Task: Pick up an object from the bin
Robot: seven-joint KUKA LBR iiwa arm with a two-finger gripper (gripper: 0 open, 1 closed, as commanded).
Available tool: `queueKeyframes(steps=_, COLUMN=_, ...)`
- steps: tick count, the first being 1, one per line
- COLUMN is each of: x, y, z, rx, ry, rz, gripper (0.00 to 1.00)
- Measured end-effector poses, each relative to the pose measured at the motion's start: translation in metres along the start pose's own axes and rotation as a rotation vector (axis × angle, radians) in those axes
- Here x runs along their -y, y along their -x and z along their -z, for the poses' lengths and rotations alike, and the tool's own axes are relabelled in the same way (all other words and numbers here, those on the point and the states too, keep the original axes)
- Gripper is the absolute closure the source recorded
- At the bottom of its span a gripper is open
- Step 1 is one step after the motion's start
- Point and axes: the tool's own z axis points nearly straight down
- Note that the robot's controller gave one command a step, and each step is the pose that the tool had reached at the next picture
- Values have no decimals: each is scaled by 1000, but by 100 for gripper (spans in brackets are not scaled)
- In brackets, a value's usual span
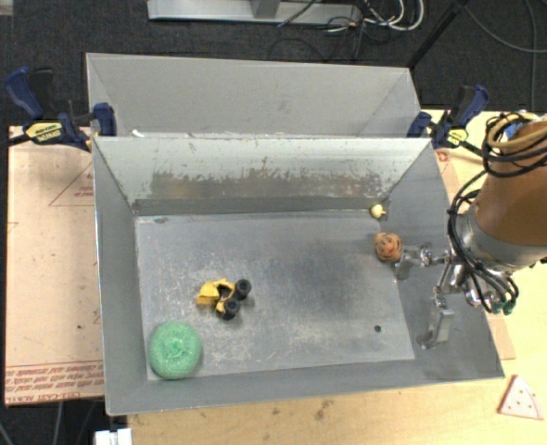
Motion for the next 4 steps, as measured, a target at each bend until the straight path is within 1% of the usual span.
queueKeyframes(steps=1, x=-1, y=1, z=4, rx=8, ry=-1, rz=4, gripper=0)
queueKeyframes(steps=2, x=14, y=61, z=-64, rx=17, ry=-3, rz=-6, gripper=0)
queueKeyframes(steps=3, x=20, y=113, z=-50, rx=4, ry=1, rz=-112, gripper=0)
queueKeyframes(steps=4, x=30, y=130, z=-44, rx=15, ry=-2, rz=-81, gripper=0)
